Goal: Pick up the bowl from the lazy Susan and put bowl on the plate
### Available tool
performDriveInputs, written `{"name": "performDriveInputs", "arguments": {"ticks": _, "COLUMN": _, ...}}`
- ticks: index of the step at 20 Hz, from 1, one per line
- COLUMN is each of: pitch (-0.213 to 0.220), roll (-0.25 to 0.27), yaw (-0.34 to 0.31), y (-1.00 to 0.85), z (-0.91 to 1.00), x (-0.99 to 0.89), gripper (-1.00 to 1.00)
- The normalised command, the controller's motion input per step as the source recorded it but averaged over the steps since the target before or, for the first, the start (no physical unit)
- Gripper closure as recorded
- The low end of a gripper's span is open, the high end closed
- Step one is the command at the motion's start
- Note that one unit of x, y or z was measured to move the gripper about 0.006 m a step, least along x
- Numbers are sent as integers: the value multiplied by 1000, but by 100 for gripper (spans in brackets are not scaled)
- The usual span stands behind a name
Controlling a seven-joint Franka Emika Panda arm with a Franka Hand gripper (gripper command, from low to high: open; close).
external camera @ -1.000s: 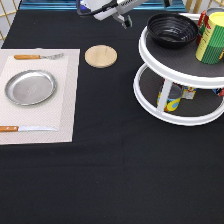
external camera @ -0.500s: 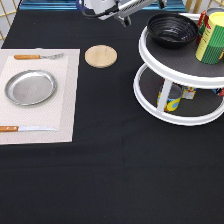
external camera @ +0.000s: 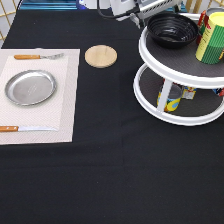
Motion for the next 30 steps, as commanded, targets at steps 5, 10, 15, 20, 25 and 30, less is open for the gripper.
{"name": "performDriveInputs", "arguments": {"ticks": 5, "pitch": -25, "roll": -94, "yaw": 0, "y": -95, "z": -201, "x": -11, "gripper": -100}}
{"name": "performDriveInputs", "arguments": {"ticks": 10, "pitch": -38, "roll": -122, "yaw": 0, "y": 95, "z": -99, "x": -182, "gripper": 100}}
{"name": "performDriveInputs", "arguments": {"ticks": 15, "pitch": -69, "roll": -142, "yaw": 0, "y": 151, "z": -3, "x": -282, "gripper": 100}}
{"name": "performDriveInputs", "arguments": {"ticks": 20, "pitch": -89, "roll": -136, "yaw": 0, "y": 10, "z": 0, "x": -219, "gripper": 100}}
{"name": "performDriveInputs", "arguments": {"ticks": 25, "pitch": -131, "roll": -139, "yaw": 0, "y": -4, "z": -74, "x": -135, "gripper": 100}}
{"name": "performDriveInputs", "arguments": {"ticks": 30, "pitch": -148, "roll": -111, "yaw": -34, "y": -35, "z": -57, "x": -101, "gripper": 100}}
